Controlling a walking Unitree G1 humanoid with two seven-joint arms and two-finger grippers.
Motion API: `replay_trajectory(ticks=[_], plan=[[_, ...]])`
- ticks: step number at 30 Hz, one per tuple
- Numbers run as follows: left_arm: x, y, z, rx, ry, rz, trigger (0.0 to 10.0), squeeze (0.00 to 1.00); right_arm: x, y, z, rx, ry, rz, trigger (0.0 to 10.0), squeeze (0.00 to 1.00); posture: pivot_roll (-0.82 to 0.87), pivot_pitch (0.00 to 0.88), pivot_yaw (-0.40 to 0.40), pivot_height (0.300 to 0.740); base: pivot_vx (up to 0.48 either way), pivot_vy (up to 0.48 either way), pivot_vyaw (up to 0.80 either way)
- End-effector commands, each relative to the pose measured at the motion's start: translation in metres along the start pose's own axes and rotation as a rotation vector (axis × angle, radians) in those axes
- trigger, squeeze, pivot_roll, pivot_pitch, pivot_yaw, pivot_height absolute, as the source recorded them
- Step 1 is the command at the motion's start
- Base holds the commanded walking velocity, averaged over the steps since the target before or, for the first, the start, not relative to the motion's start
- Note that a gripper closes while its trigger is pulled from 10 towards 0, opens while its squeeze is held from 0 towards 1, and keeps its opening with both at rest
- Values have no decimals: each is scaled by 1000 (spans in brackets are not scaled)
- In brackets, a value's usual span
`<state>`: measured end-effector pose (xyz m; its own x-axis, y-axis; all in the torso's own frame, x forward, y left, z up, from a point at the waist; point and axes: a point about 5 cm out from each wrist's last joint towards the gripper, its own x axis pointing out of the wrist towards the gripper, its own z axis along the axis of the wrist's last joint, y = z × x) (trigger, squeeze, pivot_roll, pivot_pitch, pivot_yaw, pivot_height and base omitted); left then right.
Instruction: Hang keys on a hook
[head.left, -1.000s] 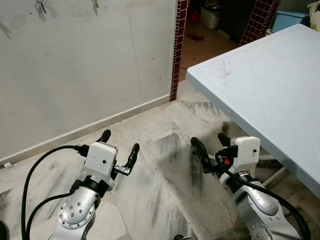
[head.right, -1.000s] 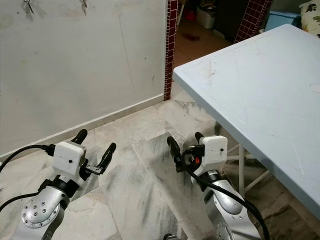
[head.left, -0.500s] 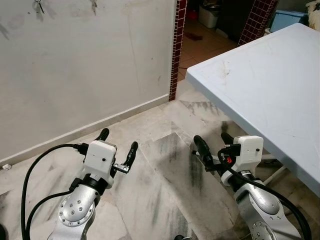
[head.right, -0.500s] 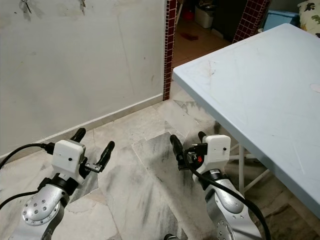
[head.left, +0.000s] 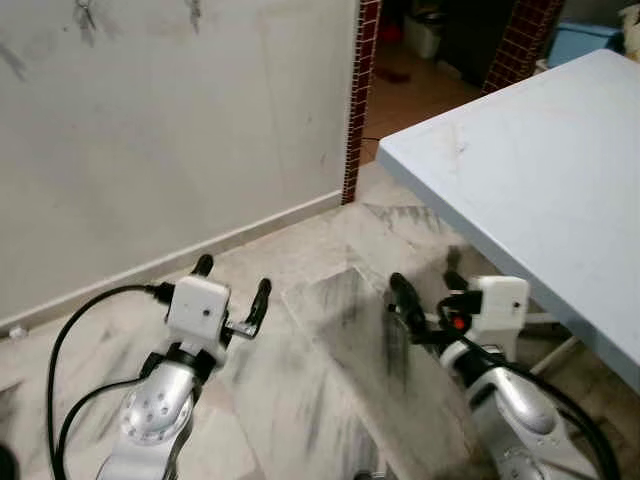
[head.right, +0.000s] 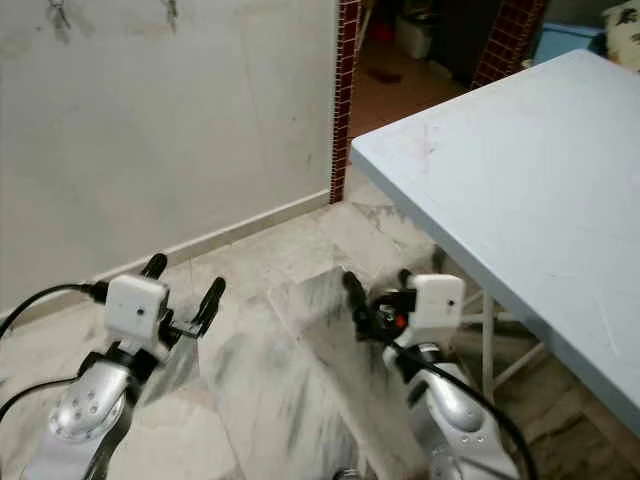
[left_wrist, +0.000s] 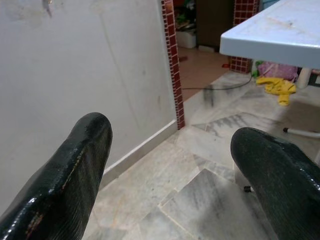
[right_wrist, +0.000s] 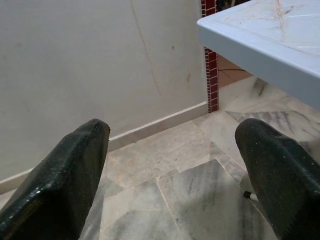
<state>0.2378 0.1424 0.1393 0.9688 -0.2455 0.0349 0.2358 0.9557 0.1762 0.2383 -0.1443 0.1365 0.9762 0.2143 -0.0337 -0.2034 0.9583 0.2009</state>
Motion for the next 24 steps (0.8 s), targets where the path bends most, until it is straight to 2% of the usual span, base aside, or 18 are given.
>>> replay_trajectory(ticks=[1, 5, 11, 24], plan=[[-2, 1, -8, 1, 35, 4, 10000, 0, 0, 2, 2, -2, -7, 3, 10000, 0, 36, 168, 27, 740, 0, 0, 0], [-1, 0, -7, 2, 33, 4, 10000, 0, 1, 2, 3, -6, -7, 0, 10000, 0, 35, 167, 24, 740, 0, 0, -800], [0, 0, -7, 8, 30, 3, 10000, 0, 2, 0, 4, -12, -11, -4, 10000, 0, 33, 168, 26, 740, 0, 0, 0], [2, 0, -7, 12, 25, -9, 10000, 0, 4, -1, 5, -14, -17, -14, 10000, 0, 32, 159, 31, 740, 0, 0, -800]])
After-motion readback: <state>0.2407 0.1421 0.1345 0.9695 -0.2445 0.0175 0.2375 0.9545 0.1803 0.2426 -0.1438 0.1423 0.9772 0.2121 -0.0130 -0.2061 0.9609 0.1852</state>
